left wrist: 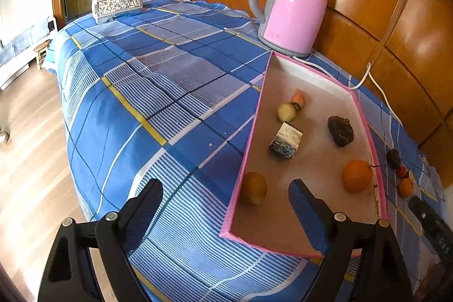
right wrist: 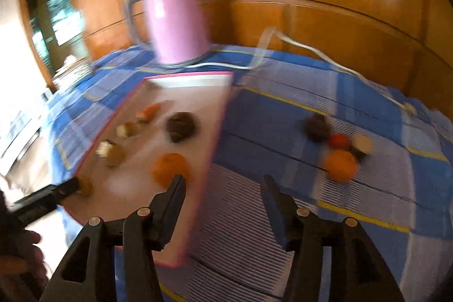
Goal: Organize fruits
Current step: 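Reach the left gripper to the dark brown round fruit and grasp it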
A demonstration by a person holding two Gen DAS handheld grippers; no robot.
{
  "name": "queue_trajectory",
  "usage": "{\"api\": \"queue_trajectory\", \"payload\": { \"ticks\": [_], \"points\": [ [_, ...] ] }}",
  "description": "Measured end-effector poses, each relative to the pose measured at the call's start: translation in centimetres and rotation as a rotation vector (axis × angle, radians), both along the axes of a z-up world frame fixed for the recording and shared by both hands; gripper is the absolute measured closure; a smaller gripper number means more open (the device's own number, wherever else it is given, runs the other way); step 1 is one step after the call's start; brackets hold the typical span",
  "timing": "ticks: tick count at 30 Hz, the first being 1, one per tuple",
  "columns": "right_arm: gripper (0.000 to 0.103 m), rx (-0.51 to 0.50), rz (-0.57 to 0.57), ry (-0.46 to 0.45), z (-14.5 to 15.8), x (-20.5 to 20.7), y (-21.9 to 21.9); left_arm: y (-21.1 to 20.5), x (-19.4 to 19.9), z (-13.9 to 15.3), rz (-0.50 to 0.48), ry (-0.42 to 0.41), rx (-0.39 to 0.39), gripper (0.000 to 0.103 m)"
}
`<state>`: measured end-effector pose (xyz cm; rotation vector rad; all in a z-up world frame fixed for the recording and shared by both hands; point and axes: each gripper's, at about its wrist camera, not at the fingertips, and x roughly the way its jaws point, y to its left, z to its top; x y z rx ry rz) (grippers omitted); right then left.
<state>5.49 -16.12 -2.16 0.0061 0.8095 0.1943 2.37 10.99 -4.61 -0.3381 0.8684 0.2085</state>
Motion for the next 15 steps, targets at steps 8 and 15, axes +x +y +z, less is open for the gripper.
{"api": "queue_trajectory", "payload": {
  "ticks": [8, 15],
  "points": [
    [0.047, -0.061, -0.373, 0.028, -2.2, -2.2, -10.0, -1.1, -0.2, 0.8, -0.044, -0.034, 0.021, 0.012],
    [0.047, -0.073, -0.555, 0.053, -3.5, -3.5, -15.8, -2.0, -0.3, 0.9, -0.073, -0.036, 0.039, 0.012]
  ]
}}
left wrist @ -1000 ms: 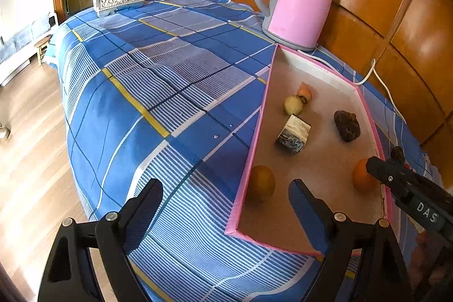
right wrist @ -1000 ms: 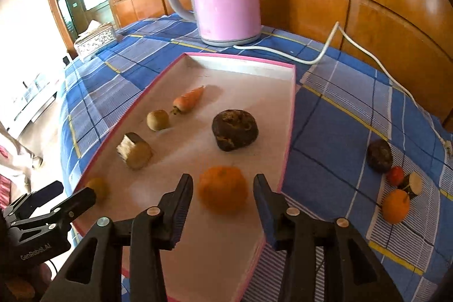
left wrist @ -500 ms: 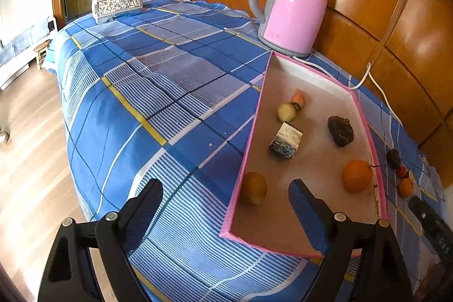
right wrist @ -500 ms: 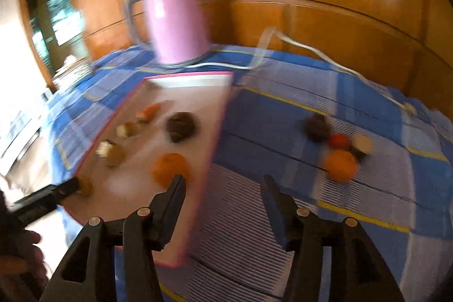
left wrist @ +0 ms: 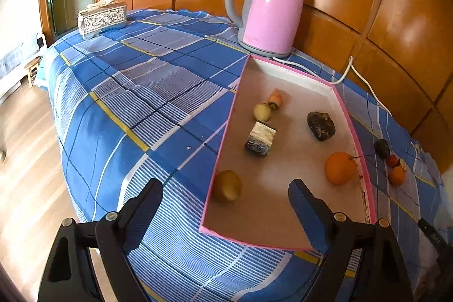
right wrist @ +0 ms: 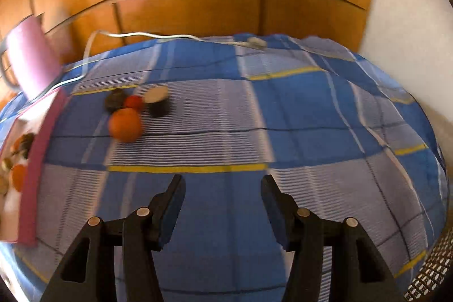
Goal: Organize fruits
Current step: 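Reach the left gripper to the dark brown round fruit and grasp it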
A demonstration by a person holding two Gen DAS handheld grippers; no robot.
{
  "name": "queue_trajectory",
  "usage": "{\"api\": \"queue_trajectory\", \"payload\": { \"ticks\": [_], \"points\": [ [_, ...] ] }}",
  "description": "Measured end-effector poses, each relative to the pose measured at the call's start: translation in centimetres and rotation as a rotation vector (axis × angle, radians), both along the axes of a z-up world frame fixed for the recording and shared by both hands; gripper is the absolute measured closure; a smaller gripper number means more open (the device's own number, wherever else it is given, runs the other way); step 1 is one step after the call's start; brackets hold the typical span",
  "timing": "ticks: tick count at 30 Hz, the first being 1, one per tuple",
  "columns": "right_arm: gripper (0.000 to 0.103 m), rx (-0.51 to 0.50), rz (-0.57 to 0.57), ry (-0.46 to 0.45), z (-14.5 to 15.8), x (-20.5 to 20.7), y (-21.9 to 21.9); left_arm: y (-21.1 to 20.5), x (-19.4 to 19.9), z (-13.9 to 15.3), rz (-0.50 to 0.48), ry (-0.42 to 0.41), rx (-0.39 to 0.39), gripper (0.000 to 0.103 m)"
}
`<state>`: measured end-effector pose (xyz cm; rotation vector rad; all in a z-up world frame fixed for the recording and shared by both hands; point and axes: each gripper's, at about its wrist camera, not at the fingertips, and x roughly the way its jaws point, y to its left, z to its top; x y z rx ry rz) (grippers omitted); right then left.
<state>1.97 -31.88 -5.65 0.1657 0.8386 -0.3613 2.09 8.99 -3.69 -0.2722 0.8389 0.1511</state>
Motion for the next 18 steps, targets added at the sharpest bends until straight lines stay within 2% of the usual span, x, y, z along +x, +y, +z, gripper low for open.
{"api": "queue_trajectory", "payload": {
  "ticks": [7, 18],
  "points": [
    [0.047, -0.012, -0.111, -0.022, -0.3, -1.4, -3.4, -1.3, -0.1, 0.2, -0.041, -0.003, 0.026, 0.012],
    [0.047, -0.006, -0.215, -0.046, -0.2, -2.7, -6.7, -2.9, -0.3, 1.5, -0.111, -0.035, 0.024, 0.012]
  ]
}}
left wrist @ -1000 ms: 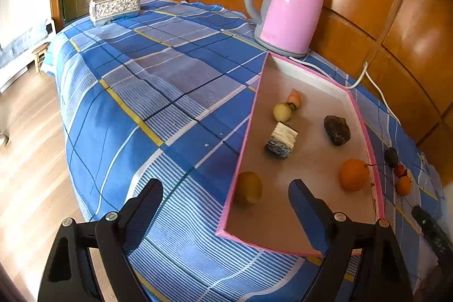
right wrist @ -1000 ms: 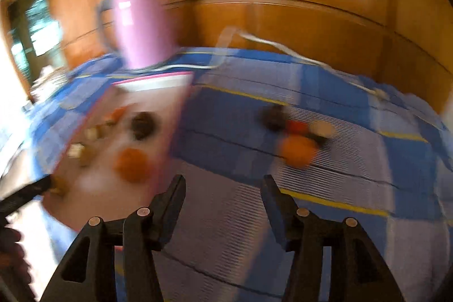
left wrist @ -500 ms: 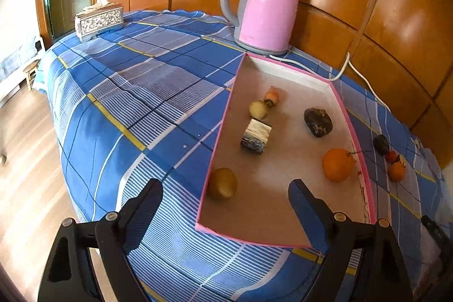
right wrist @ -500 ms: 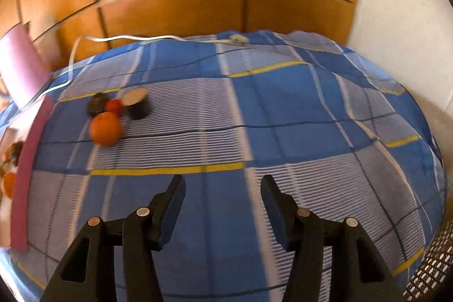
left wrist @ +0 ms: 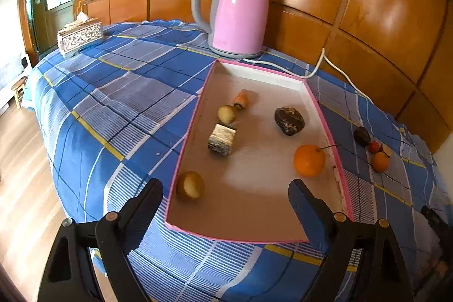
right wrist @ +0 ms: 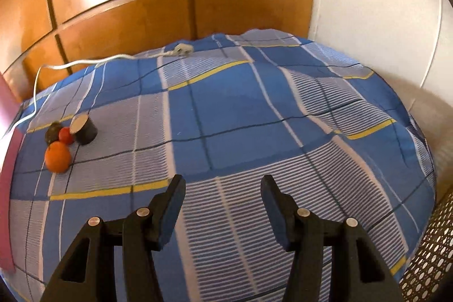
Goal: Organize fruits
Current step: 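Reach the left gripper to the dark brown round fruit and grasp it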
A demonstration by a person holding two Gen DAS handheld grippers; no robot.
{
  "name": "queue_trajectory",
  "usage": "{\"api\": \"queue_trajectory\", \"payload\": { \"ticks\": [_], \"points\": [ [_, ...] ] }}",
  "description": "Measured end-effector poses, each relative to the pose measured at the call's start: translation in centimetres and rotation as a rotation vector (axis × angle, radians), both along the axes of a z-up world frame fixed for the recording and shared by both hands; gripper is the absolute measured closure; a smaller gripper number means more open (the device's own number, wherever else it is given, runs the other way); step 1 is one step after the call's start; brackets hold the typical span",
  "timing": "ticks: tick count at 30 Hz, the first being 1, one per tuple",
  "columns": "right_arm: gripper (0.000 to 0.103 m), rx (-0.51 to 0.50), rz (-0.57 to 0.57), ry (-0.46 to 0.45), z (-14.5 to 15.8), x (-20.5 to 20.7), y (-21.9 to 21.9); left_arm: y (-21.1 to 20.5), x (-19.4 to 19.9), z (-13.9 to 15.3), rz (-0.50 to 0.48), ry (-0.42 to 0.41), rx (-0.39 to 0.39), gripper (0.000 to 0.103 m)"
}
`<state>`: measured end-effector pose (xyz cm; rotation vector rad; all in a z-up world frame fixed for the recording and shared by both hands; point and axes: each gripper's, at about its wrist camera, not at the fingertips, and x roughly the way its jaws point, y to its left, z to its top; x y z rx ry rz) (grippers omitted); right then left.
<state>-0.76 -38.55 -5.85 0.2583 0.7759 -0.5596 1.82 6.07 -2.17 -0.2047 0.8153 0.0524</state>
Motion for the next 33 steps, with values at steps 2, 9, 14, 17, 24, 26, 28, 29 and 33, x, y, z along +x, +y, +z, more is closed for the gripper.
{"api": "queue_trajectory", "payload": {
  "ticks": [2, 9, 14, 17, 24, 26, 28, 29, 33],
  "points": [
    [0.047, 0.002, -0.017, -0.004, -0.1, -0.2, -0.6, -0.5, 0.1, 0.3, -0.015, -0.005, 0.006, 0.012],
    [0.047, 0.014, -0.041, -0.005, -0.3, -0.4, -1.8, -3.1, 0.7, 1.9, -0.116, -0.031, 0.016, 0.012],
    [0.047, 0.036, -0.057, -0.019, -0.4, -0.7, -2.4, -5.2, 1.4, 2.8, -0.185, -0.033, 0.032, 0.013],
    [0.047, 0.041, -0.059, -0.021, -0.6, -0.7, -2.7, -7.1, 2.2, 3.2, -0.238, -0.028, 0.033, 0.013],
    [0.047, 0.047, -0.063, -0.036, -0.7, -1.0, -3.1, -12.0, 5.2, 3.6, -0.361, 0.019, 0.011, 0.03],
    [0.047, 0.045, -0.056, -0.035, -0.8, -0.9, -3.1, -13.2, 6.0, 3.6, -0.386, 0.022, 0.007, 0.032],
    [0.047, 0.04, -0.052, -0.029, -0.9, -0.8, -3.2, -14.4, 6.7, 3.3, -0.408, 0.038, 0.01, 0.035],
    [0.047, 0.042, -0.054, -0.029, -1.0, -0.8, -3.3, -15.1, 7.1, 3.1, -0.422, 0.051, 0.007, 0.035],
    [0.047, 0.04, -0.066, -0.033, -1.0, -0.9, -3.7, -16.9, 8.3, 2.0, -0.457, 0.103, 0.011, 0.046]
  ]
}}
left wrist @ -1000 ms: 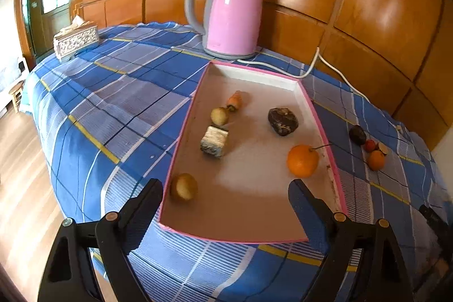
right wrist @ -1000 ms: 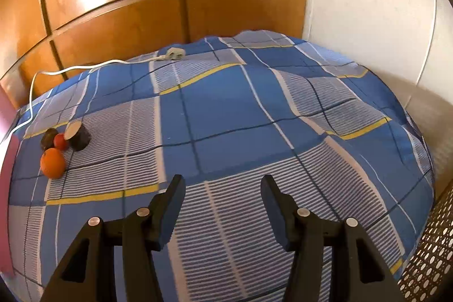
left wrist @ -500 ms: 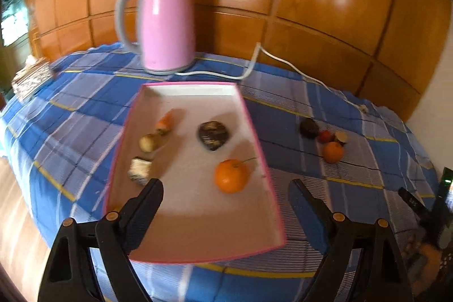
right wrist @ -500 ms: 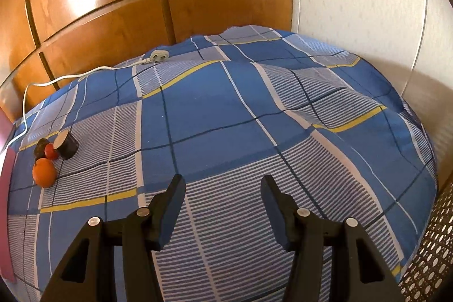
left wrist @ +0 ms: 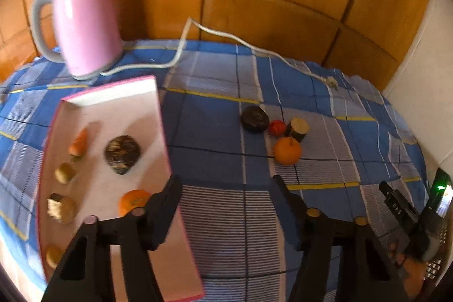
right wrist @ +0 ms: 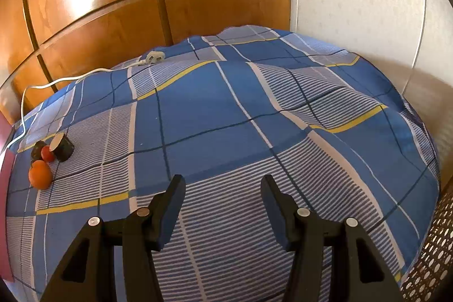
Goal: Organize fruits
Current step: 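Reach the left gripper to the dark brown round fruit and grasp it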
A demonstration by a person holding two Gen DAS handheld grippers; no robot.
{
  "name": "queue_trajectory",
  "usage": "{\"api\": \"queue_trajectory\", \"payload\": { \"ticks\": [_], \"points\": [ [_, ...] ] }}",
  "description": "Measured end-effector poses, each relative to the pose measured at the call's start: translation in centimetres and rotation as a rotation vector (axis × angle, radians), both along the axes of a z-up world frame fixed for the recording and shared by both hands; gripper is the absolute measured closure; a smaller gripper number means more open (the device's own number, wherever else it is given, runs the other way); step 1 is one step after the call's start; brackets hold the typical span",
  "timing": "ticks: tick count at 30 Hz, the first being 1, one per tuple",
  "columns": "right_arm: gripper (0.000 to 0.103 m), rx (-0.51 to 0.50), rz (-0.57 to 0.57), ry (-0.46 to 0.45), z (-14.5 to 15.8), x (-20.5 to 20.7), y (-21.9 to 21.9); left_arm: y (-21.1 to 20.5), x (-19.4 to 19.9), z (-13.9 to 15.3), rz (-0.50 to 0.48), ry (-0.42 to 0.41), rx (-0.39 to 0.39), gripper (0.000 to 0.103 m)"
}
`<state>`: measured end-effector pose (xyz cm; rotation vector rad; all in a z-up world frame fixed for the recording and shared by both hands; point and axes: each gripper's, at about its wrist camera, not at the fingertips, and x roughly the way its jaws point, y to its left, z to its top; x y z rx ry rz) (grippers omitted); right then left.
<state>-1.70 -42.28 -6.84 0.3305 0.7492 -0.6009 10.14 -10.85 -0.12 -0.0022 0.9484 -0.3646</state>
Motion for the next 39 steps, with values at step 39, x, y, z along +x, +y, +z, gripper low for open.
{"api": "queue_trajectory", "payload": {
  "ticks": [39],
  "points": [
    [0.039, -0.027, -0.085, 0.017, -0.9, -0.5, -1.4, -8.1, 13.0, -5.9, 0.066, 0.214, -0.103, 0.049]
  ]
}}
